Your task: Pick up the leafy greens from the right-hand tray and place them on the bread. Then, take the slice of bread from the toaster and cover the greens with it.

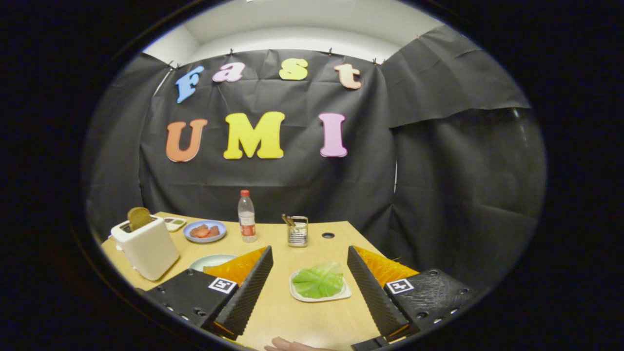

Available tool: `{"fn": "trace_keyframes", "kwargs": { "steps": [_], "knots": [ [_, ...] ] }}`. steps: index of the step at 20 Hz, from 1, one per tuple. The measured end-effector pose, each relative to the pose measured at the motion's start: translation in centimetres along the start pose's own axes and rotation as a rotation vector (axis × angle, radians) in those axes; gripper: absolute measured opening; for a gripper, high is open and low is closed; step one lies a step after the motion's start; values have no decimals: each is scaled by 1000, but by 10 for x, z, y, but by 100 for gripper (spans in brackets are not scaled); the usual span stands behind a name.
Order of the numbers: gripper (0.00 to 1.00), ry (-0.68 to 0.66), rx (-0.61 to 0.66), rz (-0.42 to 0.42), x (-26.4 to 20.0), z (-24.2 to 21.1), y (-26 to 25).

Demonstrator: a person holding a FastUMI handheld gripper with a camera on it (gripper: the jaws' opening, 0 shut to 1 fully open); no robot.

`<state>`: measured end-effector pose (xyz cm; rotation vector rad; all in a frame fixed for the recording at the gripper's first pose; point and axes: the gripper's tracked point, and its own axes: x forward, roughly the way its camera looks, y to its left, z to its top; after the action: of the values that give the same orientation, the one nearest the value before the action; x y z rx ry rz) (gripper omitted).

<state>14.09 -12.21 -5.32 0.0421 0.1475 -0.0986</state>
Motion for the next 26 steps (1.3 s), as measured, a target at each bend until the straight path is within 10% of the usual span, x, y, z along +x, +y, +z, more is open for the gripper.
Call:
{"fn": "trace_keyframes", "kwargs": {
  "steps": [15,26],
  "knots": [
    [93,331,40,-22,194,-105,-47],
    [64,505,66,4,231,-155,-42]
  ]
}}
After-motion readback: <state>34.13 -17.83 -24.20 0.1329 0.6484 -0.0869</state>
